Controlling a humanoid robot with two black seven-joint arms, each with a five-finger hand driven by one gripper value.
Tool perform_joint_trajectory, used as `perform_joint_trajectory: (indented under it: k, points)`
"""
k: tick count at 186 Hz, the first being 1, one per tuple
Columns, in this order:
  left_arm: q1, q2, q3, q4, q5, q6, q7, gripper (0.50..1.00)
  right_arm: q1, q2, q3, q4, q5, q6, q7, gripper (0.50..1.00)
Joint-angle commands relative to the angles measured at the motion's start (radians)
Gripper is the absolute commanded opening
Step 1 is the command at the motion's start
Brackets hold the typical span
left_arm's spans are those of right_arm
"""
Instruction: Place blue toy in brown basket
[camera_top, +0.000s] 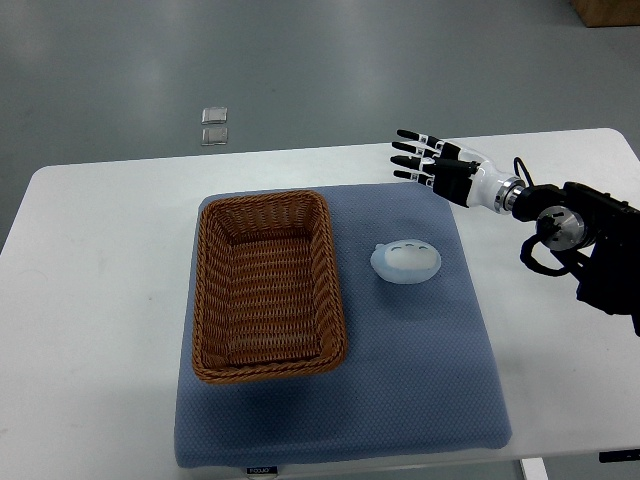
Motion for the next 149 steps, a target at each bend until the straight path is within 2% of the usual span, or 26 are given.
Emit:
perform_joint_trajectory:
  k: [1, 39, 53, 86, 109, 149]
  points:
    - [-0.001, 0.000, -0.001, 0.001, 0.000, 0.003, 0.000, 1.000, 0.000, -0.002, 0.001, -0.001, 0.000, 0.000, 0.001, 0.917]
    - [-0.001, 0.000, -0.001, -0.005, 0.000, 0.003, 0.000, 1.000, 0.002, -0.005, -0.005, 0.000, -0.015, 0.024, 0.005, 0.915]
    - [-0.001, 0.000, -0.001, -0.001, 0.000, 0.003, 0.000, 1.000, 0.002, -0.016, -0.002, 0.000, -0.086, 0.063, 0.020, 0.913]
    - [-0.001, 0.000, 0.000, 0.001, 0.000, 0.003, 0.000, 1.000, 0.003, -0.034, -0.002, 0.011, -0.284, 0.108, 0.116, 0.911]
    - [-0.001, 0.000, -0.001, -0.001, 0.000, 0.003, 0.000, 1.000, 0.008, -0.080, -0.003, 0.046, -0.442, 0.108, 0.193, 0.911]
    - [-0.001, 0.000, 0.000, -0.001, 0.000, 0.003, 0.000, 1.000, 0.034, -0.160, -0.002, 0.130, -0.868, 0.108, 0.337, 0.909]
